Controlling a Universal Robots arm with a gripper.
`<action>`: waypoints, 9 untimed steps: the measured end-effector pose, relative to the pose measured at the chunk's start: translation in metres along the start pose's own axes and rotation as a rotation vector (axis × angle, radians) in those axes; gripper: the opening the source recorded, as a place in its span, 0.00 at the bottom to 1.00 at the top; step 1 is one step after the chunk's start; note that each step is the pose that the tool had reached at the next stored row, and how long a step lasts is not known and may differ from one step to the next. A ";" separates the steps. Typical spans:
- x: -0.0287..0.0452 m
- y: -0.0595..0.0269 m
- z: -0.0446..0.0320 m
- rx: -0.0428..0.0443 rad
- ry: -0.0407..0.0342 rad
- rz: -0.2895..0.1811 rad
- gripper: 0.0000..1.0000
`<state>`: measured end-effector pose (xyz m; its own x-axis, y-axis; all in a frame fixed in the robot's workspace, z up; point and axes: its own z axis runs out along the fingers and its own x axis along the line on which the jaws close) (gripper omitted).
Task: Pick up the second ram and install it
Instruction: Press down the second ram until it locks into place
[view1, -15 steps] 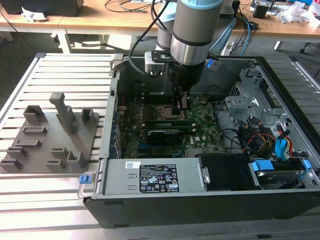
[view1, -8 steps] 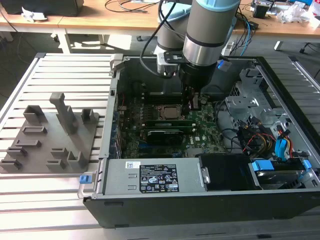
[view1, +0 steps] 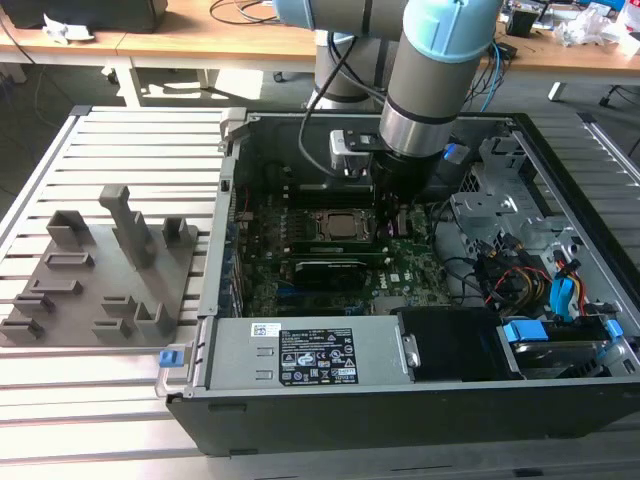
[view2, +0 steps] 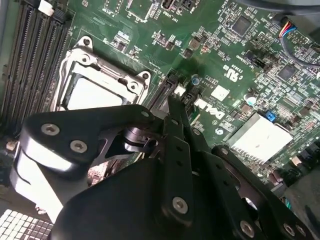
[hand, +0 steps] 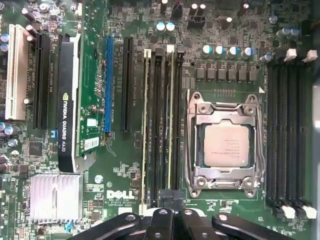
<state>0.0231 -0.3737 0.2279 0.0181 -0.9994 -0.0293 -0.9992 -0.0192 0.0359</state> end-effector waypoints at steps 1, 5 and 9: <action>0.0000 0.0000 0.0014 0.0002 -0.0011 0.000 0.11; -0.0010 0.0292 -0.0085 0.0035 -0.0030 0.000 0.11; -0.0017 0.0612 -0.0069 0.0038 -0.0038 0.000 0.11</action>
<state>-0.0379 -0.3735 0.2371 0.0180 -0.9993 -0.0332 -0.9993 -0.0191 0.0321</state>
